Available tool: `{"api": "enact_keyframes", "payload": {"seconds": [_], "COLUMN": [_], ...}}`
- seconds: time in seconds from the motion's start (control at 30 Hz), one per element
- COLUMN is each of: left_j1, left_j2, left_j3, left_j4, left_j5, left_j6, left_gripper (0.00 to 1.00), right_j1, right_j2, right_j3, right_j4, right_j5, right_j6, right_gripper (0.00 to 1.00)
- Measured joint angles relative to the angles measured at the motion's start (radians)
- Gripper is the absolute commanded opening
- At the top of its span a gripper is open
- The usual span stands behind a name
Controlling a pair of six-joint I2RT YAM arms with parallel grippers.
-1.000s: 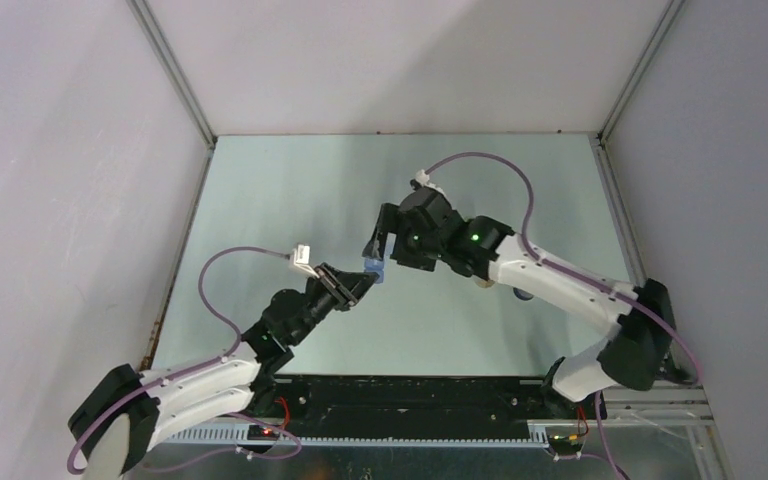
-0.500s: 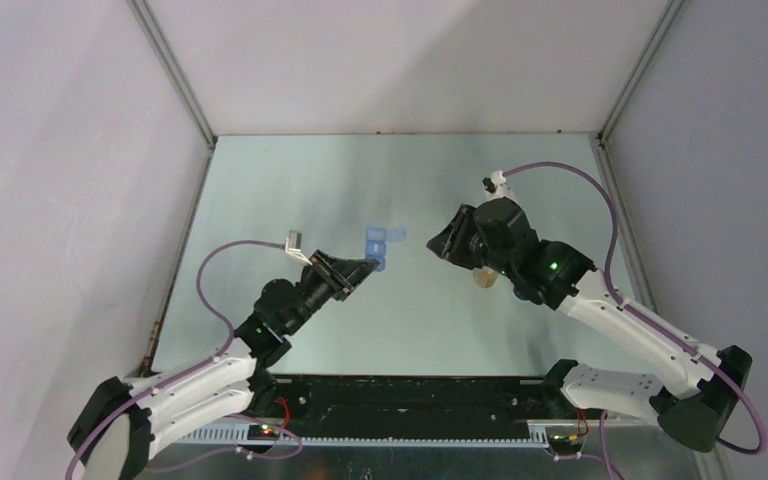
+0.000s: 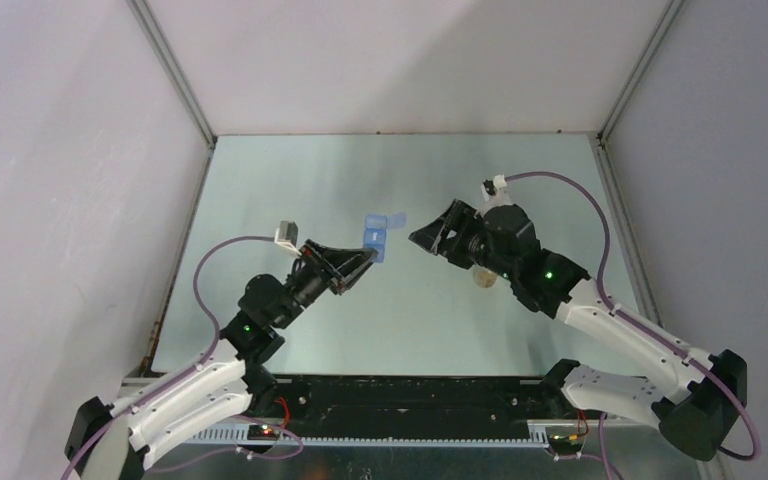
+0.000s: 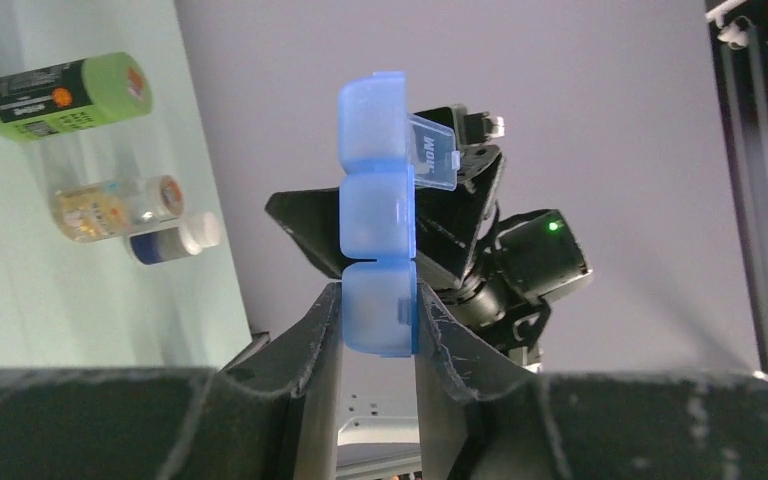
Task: Sort the pills into containers
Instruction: Close the pill container.
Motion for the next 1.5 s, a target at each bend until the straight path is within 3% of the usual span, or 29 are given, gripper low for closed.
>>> {"api": "enact_keyframes", "payload": {"seconds": [0.53,0.93,1.5], "left_j1": [0.0,0.0,0.0], "left_j2": [0.009,0.017,0.017], "left_j3": [0.031,0.031,0.031], "left_j4": [-0.018,-0.016,-0.001], "left_j5": [0.036,0.053,0.058], "left_j6": [-0.057,-0.064,-0.07], "left_gripper": [0.0,0.0,0.0], "right_j1": [0.009,0.006,0.0], "right_j2": [-0.031,-0.004,-0.179], "right_j3": [-0.068,-0.069,-0.209], "right_j4": [0.367,0.411,0.41], "right_j5": [-0.101,-0.138,0.078], "right_j6": [0.077,0.099,0.195], "right_gripper": [0.76,0.77,0.67]}}
